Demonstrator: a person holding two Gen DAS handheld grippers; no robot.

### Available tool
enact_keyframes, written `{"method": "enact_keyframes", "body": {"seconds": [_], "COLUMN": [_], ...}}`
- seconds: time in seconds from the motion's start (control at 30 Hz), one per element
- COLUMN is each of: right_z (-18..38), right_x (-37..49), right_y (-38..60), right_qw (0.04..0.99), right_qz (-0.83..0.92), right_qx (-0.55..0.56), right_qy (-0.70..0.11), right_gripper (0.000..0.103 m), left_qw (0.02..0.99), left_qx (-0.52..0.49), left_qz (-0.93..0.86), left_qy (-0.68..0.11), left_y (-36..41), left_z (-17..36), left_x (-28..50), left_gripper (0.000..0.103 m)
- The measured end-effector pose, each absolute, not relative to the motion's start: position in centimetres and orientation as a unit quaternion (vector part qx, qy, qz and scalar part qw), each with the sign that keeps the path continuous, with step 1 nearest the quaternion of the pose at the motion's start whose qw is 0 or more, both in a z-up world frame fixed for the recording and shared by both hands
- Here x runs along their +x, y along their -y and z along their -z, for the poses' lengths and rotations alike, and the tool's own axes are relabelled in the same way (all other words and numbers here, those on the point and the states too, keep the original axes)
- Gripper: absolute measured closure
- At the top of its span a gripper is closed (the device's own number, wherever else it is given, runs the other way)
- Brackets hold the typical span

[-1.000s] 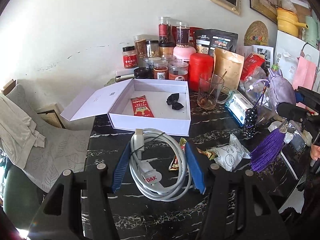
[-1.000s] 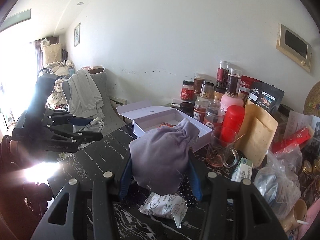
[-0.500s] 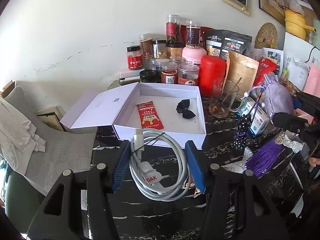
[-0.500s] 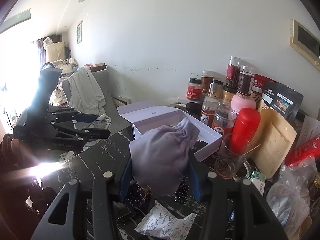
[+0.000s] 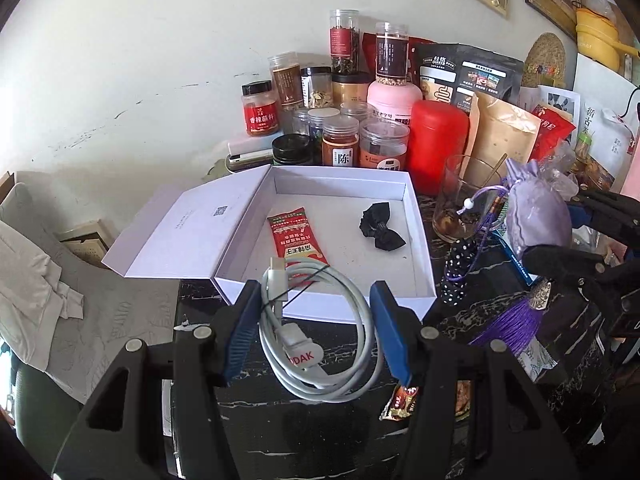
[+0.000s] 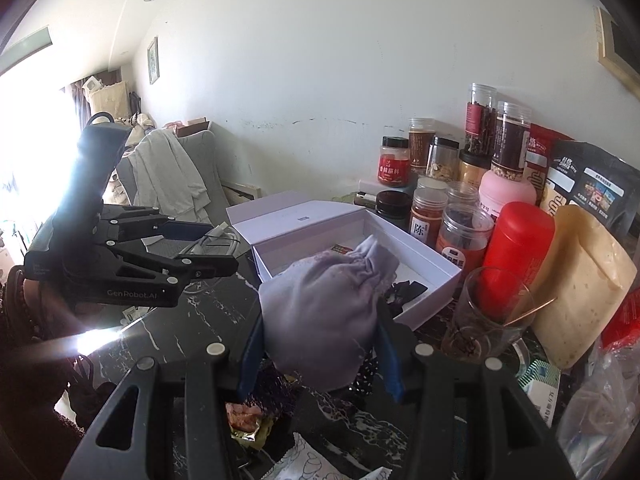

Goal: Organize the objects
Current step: 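Carry the white cable with the left tool while the right tool carries the purple pouch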

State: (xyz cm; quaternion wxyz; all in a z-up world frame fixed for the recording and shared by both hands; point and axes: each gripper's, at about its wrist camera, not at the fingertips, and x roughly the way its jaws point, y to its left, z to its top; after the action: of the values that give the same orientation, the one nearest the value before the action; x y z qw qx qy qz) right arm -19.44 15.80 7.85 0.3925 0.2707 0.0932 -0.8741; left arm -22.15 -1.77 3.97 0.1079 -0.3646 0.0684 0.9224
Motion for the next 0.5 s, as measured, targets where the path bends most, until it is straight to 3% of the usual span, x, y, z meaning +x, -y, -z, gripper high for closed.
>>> {"method": "enact_keyframes", "body": {"seconds": [0.5], "right_z": [-5.4], "right_x": [-26.1], "right_y": [-13.9], "right_qw": [0.395], "right_qz": [0.863], "right_qx": [0.307], "right_qy": [-0.068], "right_gripper": [0.053], "left_qw": [0.14], "left_qx": [-0.377], "left_qz": [-0.911], "left_qy": [-0.094], "left_y": [-1.3], "left_z": [-1.3], "left_x": [-29.5], "left_gripper": [0.049]}}
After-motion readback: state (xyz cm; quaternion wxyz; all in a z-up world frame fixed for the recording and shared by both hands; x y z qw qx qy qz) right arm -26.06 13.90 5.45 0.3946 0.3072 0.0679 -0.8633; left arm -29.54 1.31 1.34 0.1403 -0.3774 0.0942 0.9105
